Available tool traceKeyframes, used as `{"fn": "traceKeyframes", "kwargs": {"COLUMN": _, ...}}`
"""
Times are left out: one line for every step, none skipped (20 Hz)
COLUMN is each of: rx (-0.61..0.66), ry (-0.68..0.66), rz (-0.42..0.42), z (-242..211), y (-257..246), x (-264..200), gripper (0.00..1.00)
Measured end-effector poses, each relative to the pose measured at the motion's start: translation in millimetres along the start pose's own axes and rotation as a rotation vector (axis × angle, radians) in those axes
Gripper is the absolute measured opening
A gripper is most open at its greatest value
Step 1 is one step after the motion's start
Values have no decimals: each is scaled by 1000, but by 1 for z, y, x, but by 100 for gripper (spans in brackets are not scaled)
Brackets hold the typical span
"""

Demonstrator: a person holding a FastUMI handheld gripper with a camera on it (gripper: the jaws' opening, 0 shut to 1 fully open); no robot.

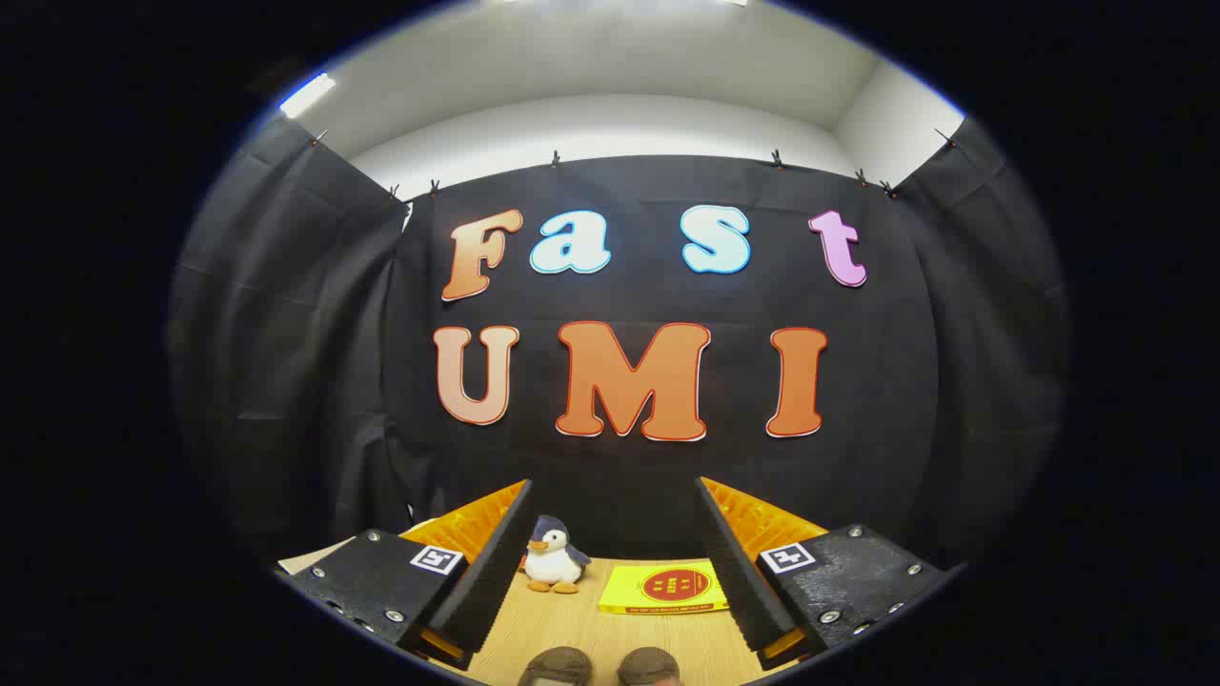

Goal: Open the storage box then place both shoes into the box .Put the left shoe in first, then the right shoe, with the right side of both shoes facing outward in a uniform manner.

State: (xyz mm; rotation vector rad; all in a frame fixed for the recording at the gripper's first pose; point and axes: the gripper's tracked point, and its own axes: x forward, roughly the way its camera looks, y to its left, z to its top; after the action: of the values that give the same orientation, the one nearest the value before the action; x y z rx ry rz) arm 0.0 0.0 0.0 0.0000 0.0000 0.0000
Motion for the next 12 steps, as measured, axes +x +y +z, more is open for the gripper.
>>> {"fn": "traceKeyframes", "kwargs": {"rx": 3, "ry": 9, "rz": 4, "z": -2, "y": -2, "x": 0, "gripper": 97}}
{"fn": "traceKeyframes", "kwargs": {"rx": 6, "ry": 16, "rz": 10, "z": -3, "y": -1, "x": -1, "gripper": 97}}
{"fn": "traceKeyframes", "kwargs": {"rx": 10, "ry": 22, "rz": 13, "z": -5, "y": -1, "x": 0, "gripper": 97}}
{"fn": "traceKeyframes", "kwargs": {"rx": 11, "ry": 29, "rz": 18, "z": -6, "y": -1, "x": 0, "gripper": 97}}
{"fn": "traceKeyframes", "kwargs": {"rx": 11, "ry": 38, "rz": 20, "z": -9, "y": 0, "x": -1, "gripper": 97}}
{"fn": "traceKeyframes", "kwargs": {"rx": 10, "ry": 46, "rz": 29, "z": -11, "y": 2, "x": -1, "gripper": 97}}
{"fn": "traceKeyframes", "kwargs": {"rx": 9, "ry": 53, "rz": 35, "z": -14, "y": 5, "x": -1, "gripper": 97}}
{"fn": "traceKeyframes", "kwargs": {"rx": 5, "ry": 59, "rz": 40, "z": -15, "y": 6, "x": -1, "gripper": 97}}
{"fn": "traceKeyframes", "kwargs": {"rx": 2, "ry": 61, "rz": 44, "z": -16, "y": 8, "x": -2, "gripper": 97}}
{"fn": "traceKeyframes", "kwargs": {"rx": 2, "ry": 63, "rz": 50, "z": -15, "y": 10, "x": -2, "gripper": 97}}
{"fn": "traceKeyframes", "kwargs": {"rx": 3, "ry": 64, "rz": 60, "z": -16, "y": 14, "x": -2, "gripper": 97}}
{"fn": "traceKeyframes", "kwargs": {"rx": 6, "ry": 71, "rz": 71, "z": -17, "y": 17, "x": -2, "gripper": 97}}
